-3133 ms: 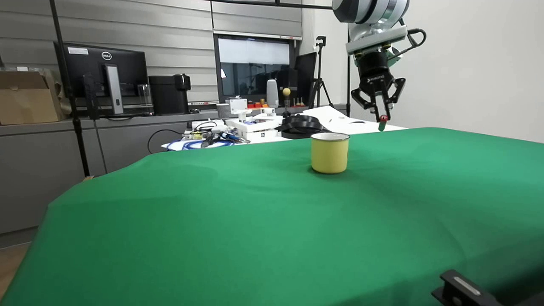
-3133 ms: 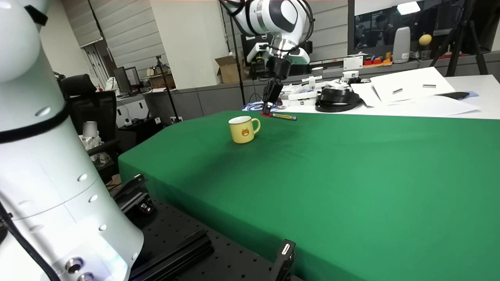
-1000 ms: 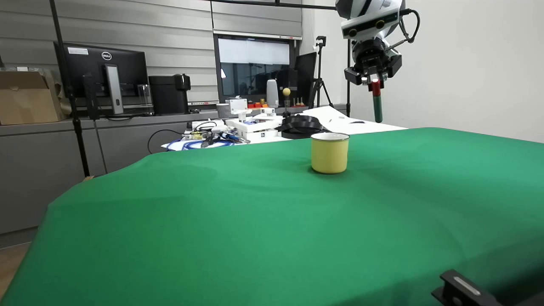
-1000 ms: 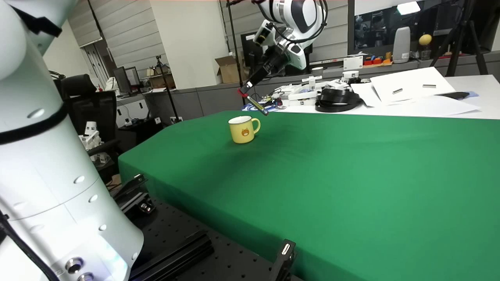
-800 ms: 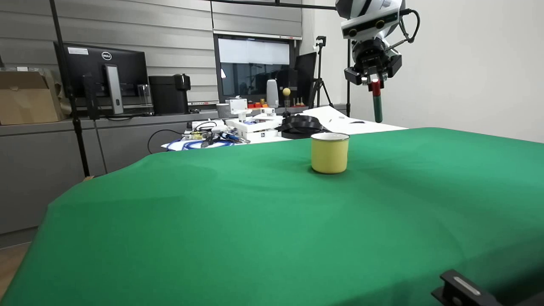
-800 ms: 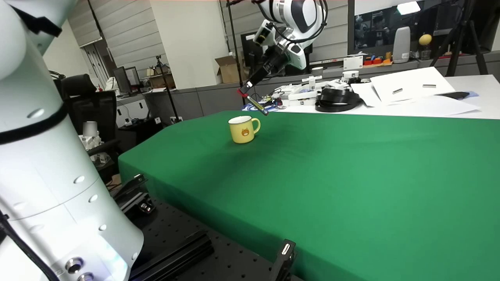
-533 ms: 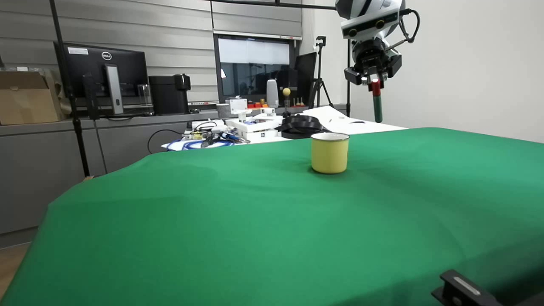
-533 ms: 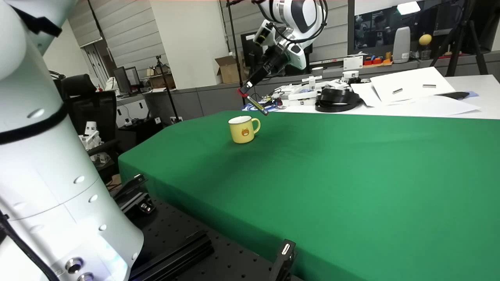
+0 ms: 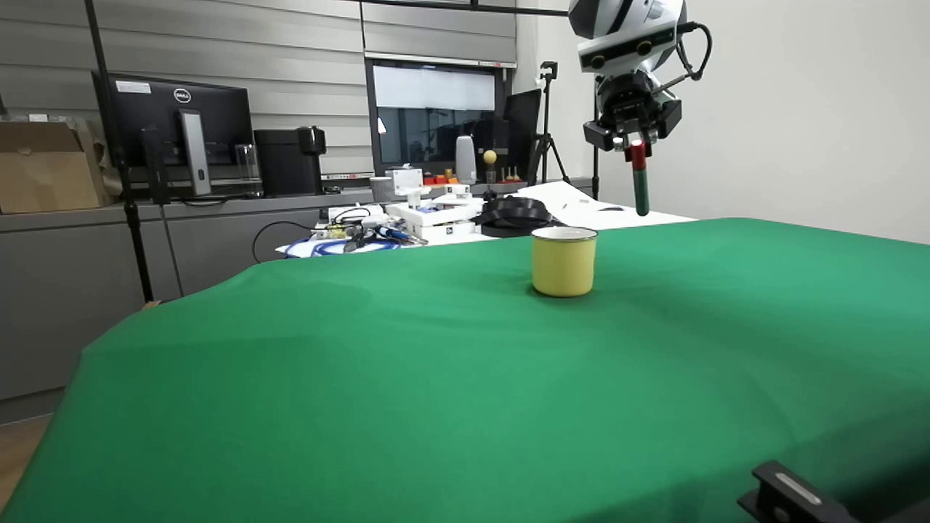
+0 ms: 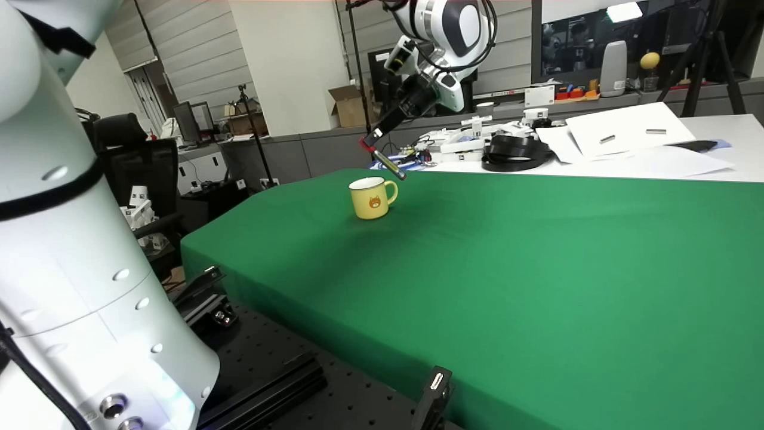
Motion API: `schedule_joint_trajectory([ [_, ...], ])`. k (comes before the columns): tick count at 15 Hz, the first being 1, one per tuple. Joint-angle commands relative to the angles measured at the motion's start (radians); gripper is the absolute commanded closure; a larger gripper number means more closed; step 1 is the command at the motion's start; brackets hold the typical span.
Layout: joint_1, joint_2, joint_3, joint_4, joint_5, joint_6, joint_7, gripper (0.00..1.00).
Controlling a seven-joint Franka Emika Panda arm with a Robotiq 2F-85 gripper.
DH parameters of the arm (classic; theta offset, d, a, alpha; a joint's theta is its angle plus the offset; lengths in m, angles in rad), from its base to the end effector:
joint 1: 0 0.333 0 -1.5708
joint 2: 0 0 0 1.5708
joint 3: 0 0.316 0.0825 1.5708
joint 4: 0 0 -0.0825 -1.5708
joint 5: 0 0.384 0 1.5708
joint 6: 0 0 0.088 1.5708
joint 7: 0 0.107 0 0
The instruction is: Pick the marker and put it in the cup
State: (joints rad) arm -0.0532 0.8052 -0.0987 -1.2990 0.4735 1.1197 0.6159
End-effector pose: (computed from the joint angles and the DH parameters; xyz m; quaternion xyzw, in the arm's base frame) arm 0.6270 -0.0209 0.2459 -0.7976 0.3358 0.4937 0.0856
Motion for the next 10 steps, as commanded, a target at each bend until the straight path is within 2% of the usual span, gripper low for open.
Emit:
schedule_joint_trajectory([
  [1,0.008,0.036,0.013,0.056,0.019,-0.028,0.035,0.95],
  [10,0.013,0.091,0.050,0.162,0.097,-0.106,0.082,0.95],
])
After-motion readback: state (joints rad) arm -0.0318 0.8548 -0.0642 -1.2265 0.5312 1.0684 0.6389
